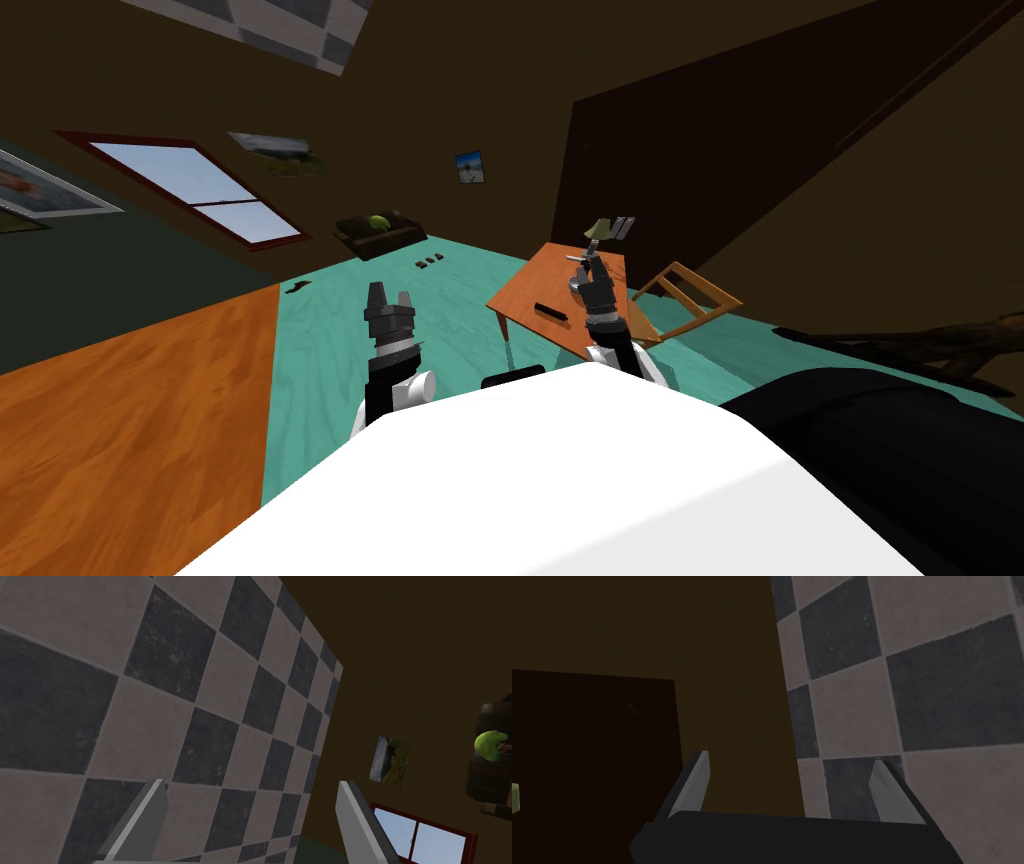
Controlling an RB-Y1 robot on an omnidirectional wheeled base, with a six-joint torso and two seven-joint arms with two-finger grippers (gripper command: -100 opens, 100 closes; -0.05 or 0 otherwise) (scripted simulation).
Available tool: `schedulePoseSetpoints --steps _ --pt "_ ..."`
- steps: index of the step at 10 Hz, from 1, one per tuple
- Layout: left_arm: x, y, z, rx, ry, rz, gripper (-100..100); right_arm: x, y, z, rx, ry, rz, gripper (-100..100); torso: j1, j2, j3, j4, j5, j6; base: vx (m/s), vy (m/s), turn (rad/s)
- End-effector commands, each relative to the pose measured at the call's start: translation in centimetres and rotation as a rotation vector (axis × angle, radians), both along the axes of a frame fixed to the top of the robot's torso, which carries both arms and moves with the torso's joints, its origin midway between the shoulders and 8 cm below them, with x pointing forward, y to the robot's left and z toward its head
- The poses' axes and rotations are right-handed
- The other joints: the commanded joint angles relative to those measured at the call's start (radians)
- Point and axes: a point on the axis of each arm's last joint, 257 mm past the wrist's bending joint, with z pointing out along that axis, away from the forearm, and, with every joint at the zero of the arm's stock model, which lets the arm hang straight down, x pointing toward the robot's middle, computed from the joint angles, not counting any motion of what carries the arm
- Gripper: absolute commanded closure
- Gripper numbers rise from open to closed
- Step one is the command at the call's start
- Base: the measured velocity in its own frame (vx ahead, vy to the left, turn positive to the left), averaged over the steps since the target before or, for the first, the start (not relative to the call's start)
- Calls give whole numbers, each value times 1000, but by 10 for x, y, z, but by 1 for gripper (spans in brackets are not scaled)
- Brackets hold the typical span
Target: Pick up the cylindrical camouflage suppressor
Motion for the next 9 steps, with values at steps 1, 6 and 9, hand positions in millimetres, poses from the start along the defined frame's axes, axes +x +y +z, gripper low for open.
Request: schedulePoseSetpoints --steps 1,6,9 --pt "0 0 0 0 0 0 0 3 -5 -18 -71 62 -14 -100 0 0 0 0 0 0 81 77 51" --pt "0 0 0 0 0 0 0 7 -28 -86 -283 258 -56 -100 0 -1 -1 0 0 0 86 73 70" --pt "0 0 0 0 0 0 0 5 -45 -130 -406 375 -75 -100 1 -1 -1 0 0 0 85 70 86"
